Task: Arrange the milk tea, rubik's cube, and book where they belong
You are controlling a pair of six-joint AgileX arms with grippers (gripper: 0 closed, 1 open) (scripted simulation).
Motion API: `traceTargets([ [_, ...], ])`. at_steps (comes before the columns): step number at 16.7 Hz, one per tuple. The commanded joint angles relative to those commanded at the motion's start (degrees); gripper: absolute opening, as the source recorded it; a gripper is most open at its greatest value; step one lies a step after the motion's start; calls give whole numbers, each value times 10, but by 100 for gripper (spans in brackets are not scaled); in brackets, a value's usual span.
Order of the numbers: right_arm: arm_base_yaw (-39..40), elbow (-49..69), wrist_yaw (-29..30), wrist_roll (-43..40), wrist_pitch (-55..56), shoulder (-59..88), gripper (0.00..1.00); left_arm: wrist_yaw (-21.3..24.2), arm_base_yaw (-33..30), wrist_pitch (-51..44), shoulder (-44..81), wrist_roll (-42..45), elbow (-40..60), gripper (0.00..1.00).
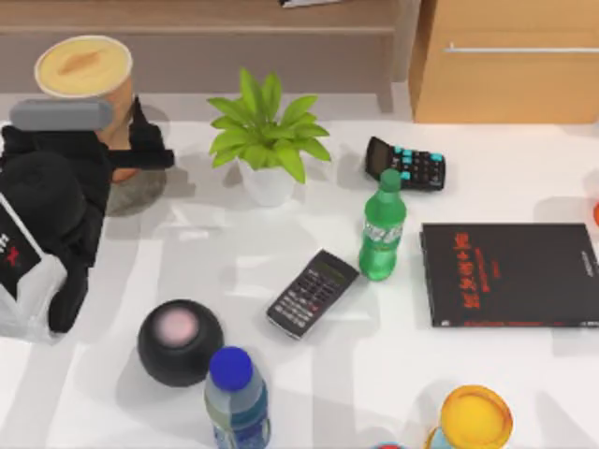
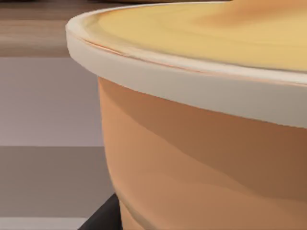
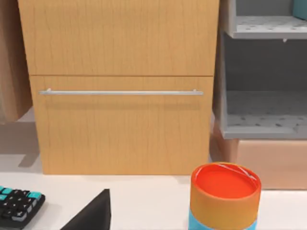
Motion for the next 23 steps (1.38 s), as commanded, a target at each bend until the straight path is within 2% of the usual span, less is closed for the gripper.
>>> traceTargets([
  [1,0,0,0,0,0,0,100,0,0,0,0,0,0,0],
  [14,0,0,0,0,0,0,100,0,0,0,0,0,0,98],
  [23,0,0,0,0,0,0,100,0,1,0,0,0,0,100],
])
